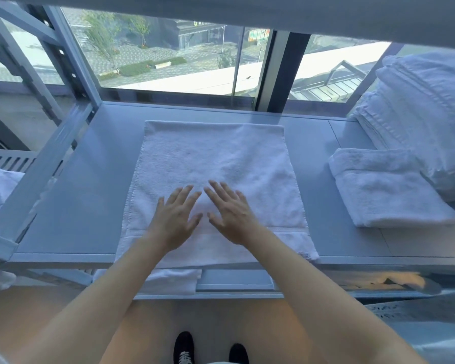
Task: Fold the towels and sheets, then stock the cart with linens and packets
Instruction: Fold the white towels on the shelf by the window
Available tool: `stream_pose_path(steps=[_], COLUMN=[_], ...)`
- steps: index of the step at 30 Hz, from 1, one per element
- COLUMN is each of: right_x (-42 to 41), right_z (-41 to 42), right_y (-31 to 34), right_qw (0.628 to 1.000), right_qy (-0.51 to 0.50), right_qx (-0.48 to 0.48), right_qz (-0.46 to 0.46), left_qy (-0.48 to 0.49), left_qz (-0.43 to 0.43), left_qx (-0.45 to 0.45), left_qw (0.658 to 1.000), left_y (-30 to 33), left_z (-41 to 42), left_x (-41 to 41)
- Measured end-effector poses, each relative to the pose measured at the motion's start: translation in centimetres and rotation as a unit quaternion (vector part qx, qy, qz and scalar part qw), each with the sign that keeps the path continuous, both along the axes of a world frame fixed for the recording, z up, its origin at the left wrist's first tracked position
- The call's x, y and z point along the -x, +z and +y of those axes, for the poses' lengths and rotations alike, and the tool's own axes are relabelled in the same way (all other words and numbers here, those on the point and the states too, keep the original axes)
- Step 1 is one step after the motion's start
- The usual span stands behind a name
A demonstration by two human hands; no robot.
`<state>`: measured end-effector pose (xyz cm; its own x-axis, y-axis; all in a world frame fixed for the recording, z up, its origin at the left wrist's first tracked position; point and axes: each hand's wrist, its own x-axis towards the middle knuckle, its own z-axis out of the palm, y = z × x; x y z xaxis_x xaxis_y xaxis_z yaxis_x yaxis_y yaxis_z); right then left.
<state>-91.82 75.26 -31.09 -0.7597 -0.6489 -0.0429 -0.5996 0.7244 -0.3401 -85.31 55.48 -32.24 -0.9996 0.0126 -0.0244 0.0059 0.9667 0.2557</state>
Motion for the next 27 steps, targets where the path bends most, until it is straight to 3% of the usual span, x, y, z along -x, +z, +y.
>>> stream_pose_path(steps=[4, 10, 16, 20, 24, 27], right_x=[3.7, 6.0, 1.0, -4.7, -3.3, 0.1], right_z=[1.1, 10.1, 11.7, 12.2, 10.5, 10.6], right_y=[-1.2, -2.3, -2.5, -2.8, -2.6, -2.8], right_qw=[0.996, 0.984, 0.985, 0.982, 0.989, 0.989], right_qy=[-0.037, -0.162, -0.165, -0.181, -0.136, -0.144], right_qx=[-0.078, -0.078, -0.058, -0.043, -0.021, -0.033], right_qz=[-0.007, 0.004, -0.009, 0.019, 0.057, 0.01], left_qy=[0.056, 0.109, 0.106, 0.128, 0.031, 0.012], left_qz=[-0.039, -0.025, -0.027, 0.04, 0.023, -0.034], left_qx=[0.03, 0.005, -0.013, -0.001, 0.0, 0.015], left_qw=[0.997, 0.994, 0.994, 0.991, 0.999, 0.999], left_y=[-1.7, -2.6, -1.4, -0.9, -0.6, -1.6], left_z=[-3.5, -5.8, -4.1, -2.3, 0.1, -0.4], left_x=[1.6, -0.6, -4.3, -7.2, -4.0, -0.6])
